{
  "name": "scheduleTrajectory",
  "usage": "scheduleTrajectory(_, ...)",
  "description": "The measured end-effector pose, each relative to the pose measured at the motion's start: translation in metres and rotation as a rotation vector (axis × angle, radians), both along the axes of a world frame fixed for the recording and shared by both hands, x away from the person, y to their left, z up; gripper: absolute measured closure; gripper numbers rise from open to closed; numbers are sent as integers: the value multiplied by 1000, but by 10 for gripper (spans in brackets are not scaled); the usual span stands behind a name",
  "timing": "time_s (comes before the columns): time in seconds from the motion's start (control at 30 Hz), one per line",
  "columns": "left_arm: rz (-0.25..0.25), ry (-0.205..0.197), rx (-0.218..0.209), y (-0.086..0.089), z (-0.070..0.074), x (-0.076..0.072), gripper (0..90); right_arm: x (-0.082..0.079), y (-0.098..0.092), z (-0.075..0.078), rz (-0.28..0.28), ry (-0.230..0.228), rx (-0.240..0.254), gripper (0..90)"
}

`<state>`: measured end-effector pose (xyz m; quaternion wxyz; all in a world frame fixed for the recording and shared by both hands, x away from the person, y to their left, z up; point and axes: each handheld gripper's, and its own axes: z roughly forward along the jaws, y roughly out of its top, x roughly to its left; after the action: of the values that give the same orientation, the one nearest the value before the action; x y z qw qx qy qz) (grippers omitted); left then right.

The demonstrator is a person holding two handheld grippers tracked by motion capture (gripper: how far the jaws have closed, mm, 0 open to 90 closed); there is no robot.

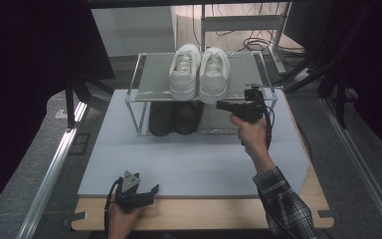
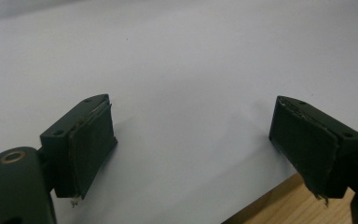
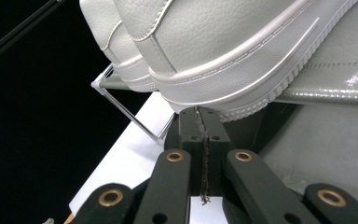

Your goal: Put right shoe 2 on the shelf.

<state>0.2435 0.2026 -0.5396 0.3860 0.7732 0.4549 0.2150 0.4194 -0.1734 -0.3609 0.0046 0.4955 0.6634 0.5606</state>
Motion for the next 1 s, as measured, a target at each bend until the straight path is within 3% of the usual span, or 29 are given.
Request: scheduleTrajectory(1.0, 1, -2, -4, 0, 0, 0, 135, 6, 14, -1, 5, 13, 14, 871)
